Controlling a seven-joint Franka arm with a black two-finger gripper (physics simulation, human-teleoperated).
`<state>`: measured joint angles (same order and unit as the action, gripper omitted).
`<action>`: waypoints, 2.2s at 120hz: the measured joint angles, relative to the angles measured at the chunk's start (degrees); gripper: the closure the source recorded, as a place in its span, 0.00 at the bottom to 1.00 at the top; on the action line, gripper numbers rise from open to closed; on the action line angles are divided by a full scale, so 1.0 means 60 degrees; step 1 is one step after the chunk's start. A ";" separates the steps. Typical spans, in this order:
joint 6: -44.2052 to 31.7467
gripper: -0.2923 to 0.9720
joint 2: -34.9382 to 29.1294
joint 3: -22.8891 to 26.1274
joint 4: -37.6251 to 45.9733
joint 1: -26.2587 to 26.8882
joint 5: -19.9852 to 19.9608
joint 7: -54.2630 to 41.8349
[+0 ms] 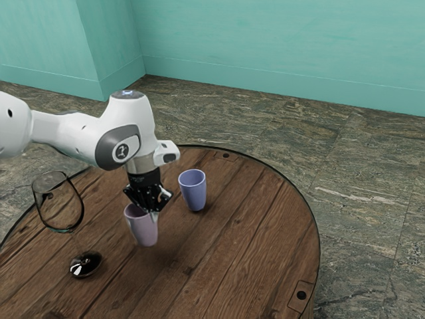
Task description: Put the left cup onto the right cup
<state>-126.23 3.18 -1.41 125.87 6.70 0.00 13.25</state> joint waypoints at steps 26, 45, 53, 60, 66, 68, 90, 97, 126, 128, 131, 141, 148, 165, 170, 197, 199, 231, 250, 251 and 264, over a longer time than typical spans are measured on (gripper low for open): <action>0.0704 0.85 0.0307 -0.0007 -0.1923 -0.0002 0.0848 0.0101; 0.1663 0.85 0.1374 0.0001 -0.4199 0.0004 0.1503 0.0128; 0.2006 0.85 0.1732 0.0034 -0.4782 0.0003 0.1578 0.0124; 0.2381 0.85 0.1854 0.0149 -0.5118 0.0019 0.1499 0.0141; 0.2735 0.85 0.1888 0.0253 -0.5379 0.0015 0.1389 0.0180; 0.2858 0.85 0.1893 0.0301 -0.5465 0.0016 0.1353 0.0201; 0.4161 0.85 0.2191 0.0882 -0.6375 0.0023 0.0902 0.0571; 0.4441 0.85 0.2444 0.0989 -0.6682 0.0035 0.0834 0.0687; 0.4961 0.85 0.3558 0.1008 -0.7872 0.0025 0.0812 0.0956; 0.4975 0.85 0.3606 0.1003 -0.7936 0.0025 0.0814 0.0960; 0.4993 0.85 0.3657 0.0998 -0.8007 0.0023 0.0818 0.0968; 0.5010 0.85 0.3803 0.0990 -0.8195 0.0024 0.0828 0.0978; 0.4958 0.85 0.3891 0.0984 -0.8282 0.0024 0.0836 0.0966; 0.4554 0.85 0.4229 0.0839 -0.8589 -0.0024 0.0852 0.0865; 0.4452 0.85 0.4428 0.0814 -0.8825 -0.0072 0.0855 0.0819; 0.4141 0.85 0.5199 0.0780 -0.9677 -0.0197 0.0861 0.0544; 0.4124 0.85 0.5219 0.0780 -0.9682 -0.0219 0.0860 0.0527; 0.3943 0.85 0.5272 0.0778 -0.9493 -0.0326 0.0762 0.0304; 0.3836 0.85 0.5277 0.0777 -0.9271 -0.0326 0.0638 0.0216; 0.3829 0.85 0.5277 0.0777 -0.9252 -0.0326 0.0629 0.0212; 0.3759 0.71 0.5229 0.0777 -0.9153 -0.0326 0.0547 0.0167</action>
<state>-103.68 34.55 3.26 70.95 4.75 3.28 14.25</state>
